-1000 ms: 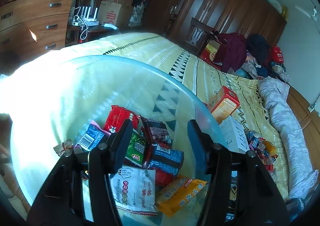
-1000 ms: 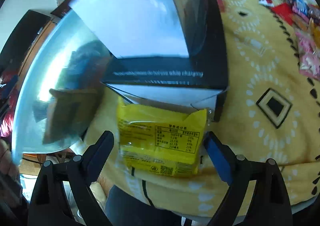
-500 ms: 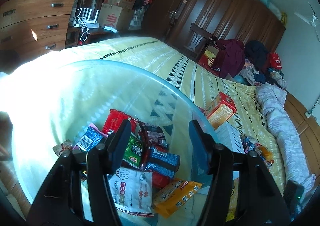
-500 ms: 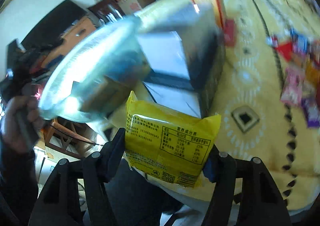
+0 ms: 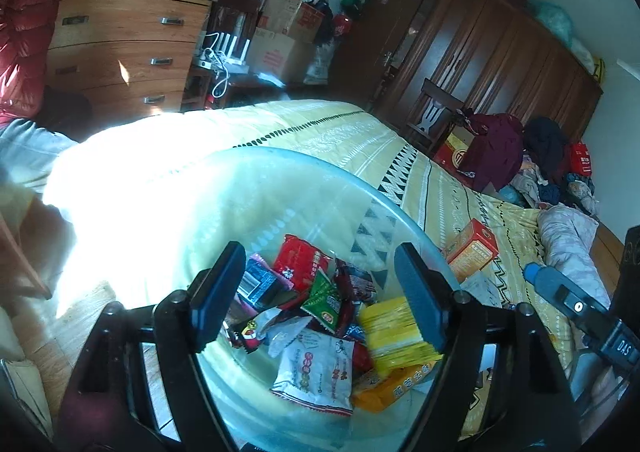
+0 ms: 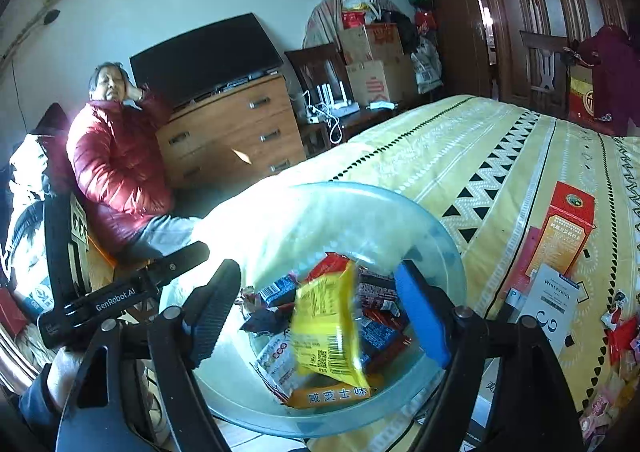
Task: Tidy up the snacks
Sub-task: 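Move both open grippers back toward the snack pile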
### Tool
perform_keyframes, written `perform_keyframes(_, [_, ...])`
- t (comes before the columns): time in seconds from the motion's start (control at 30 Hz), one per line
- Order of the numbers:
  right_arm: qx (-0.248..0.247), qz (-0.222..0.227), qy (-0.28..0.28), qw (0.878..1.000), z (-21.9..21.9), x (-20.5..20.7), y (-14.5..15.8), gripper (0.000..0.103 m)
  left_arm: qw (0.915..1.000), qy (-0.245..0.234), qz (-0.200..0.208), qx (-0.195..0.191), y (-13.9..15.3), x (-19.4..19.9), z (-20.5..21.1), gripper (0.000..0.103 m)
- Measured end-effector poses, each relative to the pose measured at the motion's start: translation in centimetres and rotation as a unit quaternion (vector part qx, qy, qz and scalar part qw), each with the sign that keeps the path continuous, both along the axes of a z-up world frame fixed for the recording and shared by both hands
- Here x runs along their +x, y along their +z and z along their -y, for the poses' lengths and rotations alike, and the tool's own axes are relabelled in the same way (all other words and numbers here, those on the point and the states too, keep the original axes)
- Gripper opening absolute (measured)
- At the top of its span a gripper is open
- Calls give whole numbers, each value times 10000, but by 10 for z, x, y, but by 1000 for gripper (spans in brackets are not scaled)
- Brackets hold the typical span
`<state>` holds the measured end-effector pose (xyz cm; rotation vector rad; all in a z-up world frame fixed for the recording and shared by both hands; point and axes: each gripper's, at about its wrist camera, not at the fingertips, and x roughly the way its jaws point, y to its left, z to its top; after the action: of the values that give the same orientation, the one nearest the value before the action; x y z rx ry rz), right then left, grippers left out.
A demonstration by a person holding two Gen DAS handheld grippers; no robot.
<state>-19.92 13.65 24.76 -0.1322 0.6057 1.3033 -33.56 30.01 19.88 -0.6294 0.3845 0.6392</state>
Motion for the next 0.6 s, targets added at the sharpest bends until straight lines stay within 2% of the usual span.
perform_keyframes(0.07, [-62, -118, -109, 9999, 15, 7, -6, 87, 10000, -12, -24, -28, 0, 3, 1, 79])
perform_keyframes(0.17, [-304, -289, -493, 9979, 75, 26, -47, 87, 9997, -240, -35, 96, 6, 19, 16, 79])
perform_keyframes(0.23, [-539, -581, -763, 9939, 113, 38, -76, 87, 9977, -589, -45, 327, 15, 37, 38, 79])
perform_keyframes(0.33, [-1061, -915, -1342, 9810, 178, 48, -125, 87, 9887, -1343, -75, 667, 27, 70, 83, 79])
perform_keyframes(0.4, [-1252, -1294, -1758, 9678, 226, 57, -153, 87, 9778, -1946, -77, 778, 31, 92, 120, 79])
perform_keyframes(0.47, [-1328, -1516, -2180, 9549, 272, 62, -172, 87, 9624, -2574, -135, 853, 31, 117, 161, 79])
perform_keyframes(0.53, [-1347, -1703, -2470, 9444, 309, 67, -182, 87, 9446, -3160, -207, 862, 26, 138, 199, 79])
perform_keyframes(0.6, [-1342, -1841, -2699, 9355, 340, 70, -191, 87, 9209, -3842, -311, 587, 11, 163, 235, 79])
